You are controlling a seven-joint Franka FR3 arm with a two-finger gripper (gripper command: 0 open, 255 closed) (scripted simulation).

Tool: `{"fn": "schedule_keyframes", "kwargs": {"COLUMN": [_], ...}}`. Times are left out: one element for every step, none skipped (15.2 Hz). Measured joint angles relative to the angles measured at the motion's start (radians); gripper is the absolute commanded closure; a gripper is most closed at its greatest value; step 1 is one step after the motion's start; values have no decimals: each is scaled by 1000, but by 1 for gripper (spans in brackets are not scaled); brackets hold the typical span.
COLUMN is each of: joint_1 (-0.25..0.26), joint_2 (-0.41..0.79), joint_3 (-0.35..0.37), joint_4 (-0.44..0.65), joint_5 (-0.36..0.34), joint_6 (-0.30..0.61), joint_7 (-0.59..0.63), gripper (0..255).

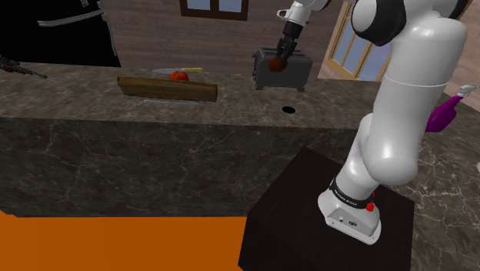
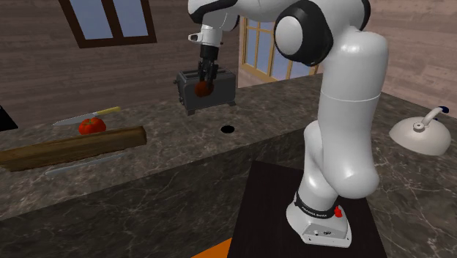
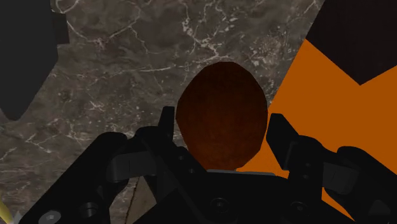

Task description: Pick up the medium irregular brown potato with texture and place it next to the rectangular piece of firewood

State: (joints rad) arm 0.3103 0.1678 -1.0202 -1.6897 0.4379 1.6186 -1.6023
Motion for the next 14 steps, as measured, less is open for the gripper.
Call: {"fn": "schedule_keyframes", "kwargs": {"joint_1": [24, 43, 54, 66, 88, 104, 117, 131, 146, 156, 167, 178, 190, 202], "joint_2": [-14, -22, -15, -10, -21, -23, -21, -22, -22, -20, -14, -3, 3, 8], "joint_3": [8, 16, 25, 34, 43, 52, 61, 69, 78, 86, 94, 105, 114, 123], "joint_4": [-8, -13, -3, -3, -15, -19, -19, -22, -20, -17, -7, -2, 10, 14], "joint_5": [-7, -11, -4, 2, -3, -3, 1, 2, 3, 6, 11, 21, 26, 31], "joint_6": [12, 22, 23, 32, 48, 59, 68, 79, 85, 90, 90, 100, 100, 107], "joint_7": [31, 56, 78, 95, 121, 144, 164, 184, 206, 224, 243, 262, 285, 304], "gripper": [255, 255, 255, 255, 255, 255, 255, 255, 255, 255, 255, 255, 255, 255]}}
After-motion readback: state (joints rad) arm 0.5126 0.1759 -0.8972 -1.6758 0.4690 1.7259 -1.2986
